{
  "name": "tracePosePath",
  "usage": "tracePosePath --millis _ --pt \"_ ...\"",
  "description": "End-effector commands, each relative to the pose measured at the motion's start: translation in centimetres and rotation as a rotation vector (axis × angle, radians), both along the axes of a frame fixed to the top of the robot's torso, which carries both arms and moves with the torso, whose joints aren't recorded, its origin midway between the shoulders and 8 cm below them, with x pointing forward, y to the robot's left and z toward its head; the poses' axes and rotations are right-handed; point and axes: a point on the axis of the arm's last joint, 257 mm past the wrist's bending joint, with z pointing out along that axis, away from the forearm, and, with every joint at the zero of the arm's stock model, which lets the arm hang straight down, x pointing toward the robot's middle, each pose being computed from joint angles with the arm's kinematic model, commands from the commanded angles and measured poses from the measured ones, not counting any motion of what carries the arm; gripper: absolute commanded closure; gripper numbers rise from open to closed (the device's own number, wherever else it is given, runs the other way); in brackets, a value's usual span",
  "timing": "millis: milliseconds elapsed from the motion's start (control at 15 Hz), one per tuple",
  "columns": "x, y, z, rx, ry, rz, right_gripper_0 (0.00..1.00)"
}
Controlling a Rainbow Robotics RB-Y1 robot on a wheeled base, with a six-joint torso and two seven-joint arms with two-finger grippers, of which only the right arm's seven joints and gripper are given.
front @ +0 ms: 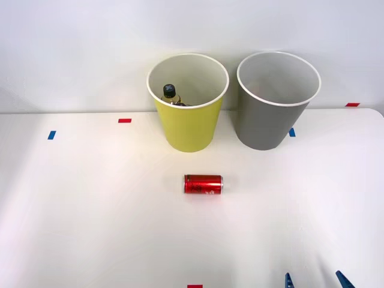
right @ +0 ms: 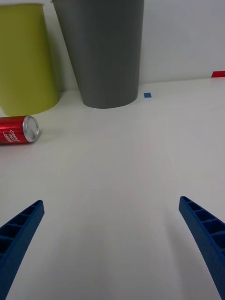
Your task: Put cans in the gray bin, plastic bottles in the light green bin
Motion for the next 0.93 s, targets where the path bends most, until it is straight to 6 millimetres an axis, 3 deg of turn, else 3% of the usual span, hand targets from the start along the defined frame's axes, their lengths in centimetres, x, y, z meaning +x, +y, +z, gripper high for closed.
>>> tracePosePath --millis 67,933 --pt "0.00 0.00 0.00 0.000 0.000 0.000 0.00" --pt "0.00 0.00 0.00 0.000 0.000 0.000 0.00"
